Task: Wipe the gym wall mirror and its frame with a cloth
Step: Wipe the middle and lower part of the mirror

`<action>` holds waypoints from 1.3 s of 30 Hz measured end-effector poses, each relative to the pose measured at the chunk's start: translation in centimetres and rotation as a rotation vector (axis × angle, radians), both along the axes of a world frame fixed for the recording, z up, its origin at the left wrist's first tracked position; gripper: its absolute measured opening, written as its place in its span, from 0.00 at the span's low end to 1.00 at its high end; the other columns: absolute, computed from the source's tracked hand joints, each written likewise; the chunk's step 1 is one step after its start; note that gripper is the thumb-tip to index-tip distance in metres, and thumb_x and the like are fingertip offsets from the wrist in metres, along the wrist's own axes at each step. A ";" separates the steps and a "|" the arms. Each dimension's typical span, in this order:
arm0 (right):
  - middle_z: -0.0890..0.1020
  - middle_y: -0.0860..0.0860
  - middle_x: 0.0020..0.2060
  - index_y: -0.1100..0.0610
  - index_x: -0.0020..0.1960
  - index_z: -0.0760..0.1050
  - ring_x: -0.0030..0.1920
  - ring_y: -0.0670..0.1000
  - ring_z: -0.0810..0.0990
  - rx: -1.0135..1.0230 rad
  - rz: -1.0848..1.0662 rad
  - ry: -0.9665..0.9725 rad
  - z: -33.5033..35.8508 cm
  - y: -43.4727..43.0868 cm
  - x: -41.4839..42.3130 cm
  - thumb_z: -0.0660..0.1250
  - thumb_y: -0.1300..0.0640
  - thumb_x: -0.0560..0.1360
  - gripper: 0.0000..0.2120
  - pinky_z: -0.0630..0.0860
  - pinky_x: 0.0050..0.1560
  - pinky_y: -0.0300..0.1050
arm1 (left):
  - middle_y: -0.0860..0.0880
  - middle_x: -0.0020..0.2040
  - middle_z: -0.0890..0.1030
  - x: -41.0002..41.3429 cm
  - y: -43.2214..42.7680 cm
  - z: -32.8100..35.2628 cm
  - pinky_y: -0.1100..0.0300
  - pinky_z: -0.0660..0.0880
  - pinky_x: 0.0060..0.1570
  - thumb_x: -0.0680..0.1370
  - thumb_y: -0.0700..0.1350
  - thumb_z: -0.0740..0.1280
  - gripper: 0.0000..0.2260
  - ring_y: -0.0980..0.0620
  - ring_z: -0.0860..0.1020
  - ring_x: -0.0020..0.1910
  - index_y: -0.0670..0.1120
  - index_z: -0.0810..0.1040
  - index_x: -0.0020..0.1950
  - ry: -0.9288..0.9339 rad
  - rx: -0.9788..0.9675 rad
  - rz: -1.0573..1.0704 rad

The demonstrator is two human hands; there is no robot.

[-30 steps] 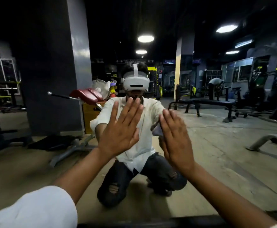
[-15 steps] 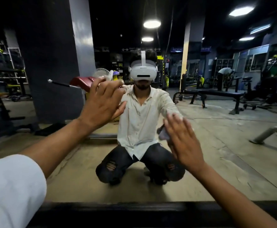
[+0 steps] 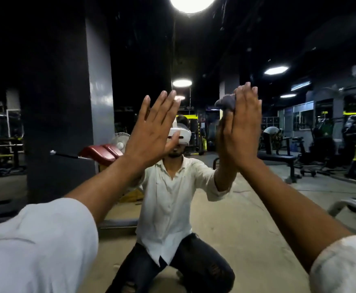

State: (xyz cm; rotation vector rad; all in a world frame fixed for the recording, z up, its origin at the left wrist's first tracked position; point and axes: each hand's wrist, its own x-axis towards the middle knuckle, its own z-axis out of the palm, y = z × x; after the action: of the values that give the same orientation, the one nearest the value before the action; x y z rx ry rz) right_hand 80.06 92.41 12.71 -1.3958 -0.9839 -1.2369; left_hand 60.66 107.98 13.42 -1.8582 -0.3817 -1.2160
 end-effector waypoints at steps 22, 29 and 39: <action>0.60 0.62 0.82 0.66 0.82 0.61 0.83 0.63 0.56 -0.488 0.115 -0.623 -15.8 -1.6 2.3 0.66 0.64 0.81 0.31 0.57 0.81 0.66 | 0.37 0.86 0.54 1.4 -2.0 -11.1 0.30 0.50 0.81 0.84 0.58 0.63 0.38 0.37 0.53 0.86 0.39 0.55 0.86 0.113 -0.014 -0.047; 0.57 0.61 0.83 0.65 0.83 0.58 0.84 0.62 0.52 -0.404 0.090 -0.266 -21.1 -3.0 1.3 0.67 0.62 0.81 0.33 0.55 0.82 0.66 | 0.38 0.86 0.56 1.8 -2.2 -14.2 0.27 0.52 0.80 0.85 0.56 0.61 0.35 0.37 0.55 0.85 0.39 0.56 0.86 0.115 0.004 -0.024; 0.54 0.61 0.84 0.66 0.83 0.56 0.84 0.61 0.52 -0.422 -0.005 -0.177 -24.7 -5.3 3.8 0.65 0.58 0.82 0.34 0.56 0.81 0.69 | 0.40 0.86 0.58 2.1 -1.8 -14.5 0.32 0.54 0.81 0.85 0.50 0.61 0.30 0.38 0.57 0.85 0.42 0.60 0.86 0.125 0.046 -0.144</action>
State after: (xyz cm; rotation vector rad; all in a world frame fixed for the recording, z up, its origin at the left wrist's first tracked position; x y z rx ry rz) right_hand 83.86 87.11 -12.03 -1.6272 -1.4265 -1.2164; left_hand 62.75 106.22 -1.04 -1.9372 -0.1521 -1.1857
